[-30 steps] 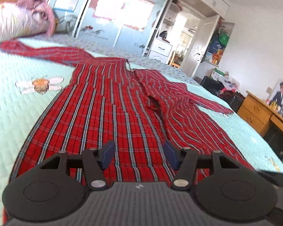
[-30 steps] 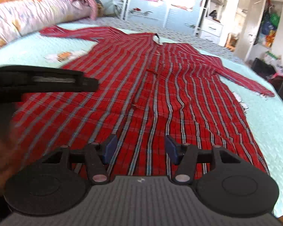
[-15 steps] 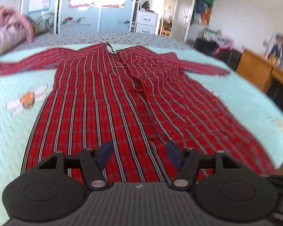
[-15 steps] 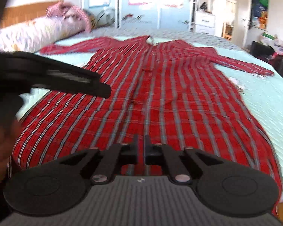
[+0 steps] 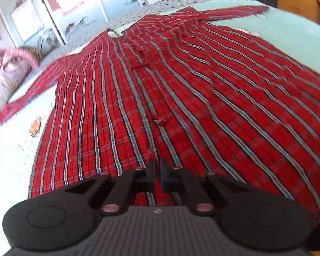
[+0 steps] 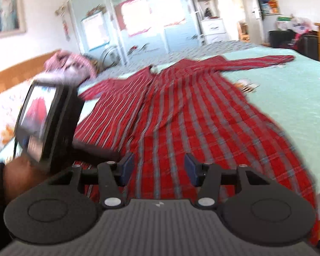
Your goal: Fold clothes
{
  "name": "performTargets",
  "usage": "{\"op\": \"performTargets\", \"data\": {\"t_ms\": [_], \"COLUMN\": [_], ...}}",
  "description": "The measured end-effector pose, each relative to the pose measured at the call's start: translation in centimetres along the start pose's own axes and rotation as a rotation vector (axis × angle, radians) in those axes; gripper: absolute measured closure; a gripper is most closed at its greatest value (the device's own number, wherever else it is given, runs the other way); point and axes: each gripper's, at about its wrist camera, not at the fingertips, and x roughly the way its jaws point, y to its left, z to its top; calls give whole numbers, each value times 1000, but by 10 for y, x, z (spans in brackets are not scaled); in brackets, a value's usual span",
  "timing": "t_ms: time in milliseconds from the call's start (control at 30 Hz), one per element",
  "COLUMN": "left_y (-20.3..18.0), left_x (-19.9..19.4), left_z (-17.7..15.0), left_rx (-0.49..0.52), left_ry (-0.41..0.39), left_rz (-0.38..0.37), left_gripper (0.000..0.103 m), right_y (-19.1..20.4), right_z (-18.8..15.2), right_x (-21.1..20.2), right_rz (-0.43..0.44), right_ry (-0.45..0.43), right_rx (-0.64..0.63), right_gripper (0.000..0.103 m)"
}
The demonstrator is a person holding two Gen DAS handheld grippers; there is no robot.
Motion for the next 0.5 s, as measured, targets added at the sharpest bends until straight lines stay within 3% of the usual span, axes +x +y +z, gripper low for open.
{"op": "performTargets", "data": {"t_ms": [233, 333, 433, 500], "left_y": [-3, -6, -22, -28], "left_x": [-25, -39, -55, -50], "left_z": [18, 30, 35, 30], "left_rx": [-51, -111, -69, -70], "left_ry": [-16, -41, -52, -3], "left_rz": [-9, -87, -139, -98], "left_gripper": [103, 103, 103, 103], "right_y": [-30, -35, -38, -40], "right_z": [12, 12, 12, 12], "right_x": [-12, -13, -16, -18], "right_rz": [15, 39, 41, 46], "right_ry": [-23, -18, -19, -18], "right_rx": [113, 125, 134, 148], "right_gripper": [50, 50, 49, 49]}}
